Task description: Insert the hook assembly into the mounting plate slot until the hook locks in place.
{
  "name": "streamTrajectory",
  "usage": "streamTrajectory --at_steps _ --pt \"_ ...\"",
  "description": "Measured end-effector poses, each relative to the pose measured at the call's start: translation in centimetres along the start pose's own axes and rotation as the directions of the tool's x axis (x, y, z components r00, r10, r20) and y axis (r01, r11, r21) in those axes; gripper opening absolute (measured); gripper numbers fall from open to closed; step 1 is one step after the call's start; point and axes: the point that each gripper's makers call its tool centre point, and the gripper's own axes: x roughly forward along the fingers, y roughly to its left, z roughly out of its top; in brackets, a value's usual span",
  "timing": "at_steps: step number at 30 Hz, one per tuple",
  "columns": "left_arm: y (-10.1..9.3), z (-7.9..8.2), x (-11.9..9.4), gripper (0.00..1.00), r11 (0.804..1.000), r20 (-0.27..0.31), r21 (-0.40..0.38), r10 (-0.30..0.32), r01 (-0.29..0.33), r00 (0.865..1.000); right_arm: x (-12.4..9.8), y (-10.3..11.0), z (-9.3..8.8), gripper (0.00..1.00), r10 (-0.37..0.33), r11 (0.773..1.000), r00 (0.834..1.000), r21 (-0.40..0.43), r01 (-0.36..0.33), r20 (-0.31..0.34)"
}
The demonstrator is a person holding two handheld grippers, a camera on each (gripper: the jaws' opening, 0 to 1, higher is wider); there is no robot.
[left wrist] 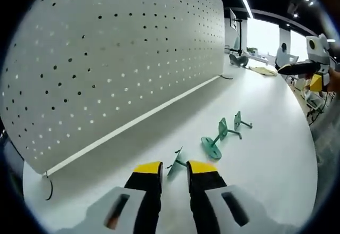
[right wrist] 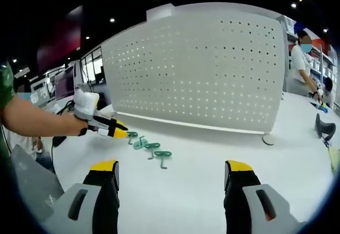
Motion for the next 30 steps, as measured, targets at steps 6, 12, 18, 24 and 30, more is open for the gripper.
streamTrajectory --at_steps 6,12,18,24,30 --pt "-0.04 -0.21 0.35 0.13 1.0 -0.01 0.017 -0.005 0.005 1.0 -0.01 -0.06 0.06 0.83 -0.002 1.0 1.0 0.001 0.002 0.003" --pt "0.15 -0.37 0.52 0.12 0.999 -0.023 0.033 0.002 -0.001 1.0 -0.07 -0.26 -0.09 0.82 -0.006 1.0 1.0 0.007 0.006 0.0" --pt "0.37 -0.55 0.49 0.09 0.999 -0.028 0.038 0.003 -0.002 1.0 0.07 -0.26 -0.16 0.82 -0.005 1.0 1.0 0.005 0.005 -0.005" --pt "0.36 -0.64 0.48 0.07 0.999 -0.032 0.044 0.002 -0.001 0.999 0.13 -0.26 -0.2 0.82 -0.005 1.0 1.0 0.004 0.005 -0.008" --pt "0.03 -0.51 0.49 0.05 0.998 -0.027 0.058 -0.001 0.003 1.0 0.11 -0.14 -0.19 0.82 -0.002 1.0 1.0 0.003 0.002 -0.008"
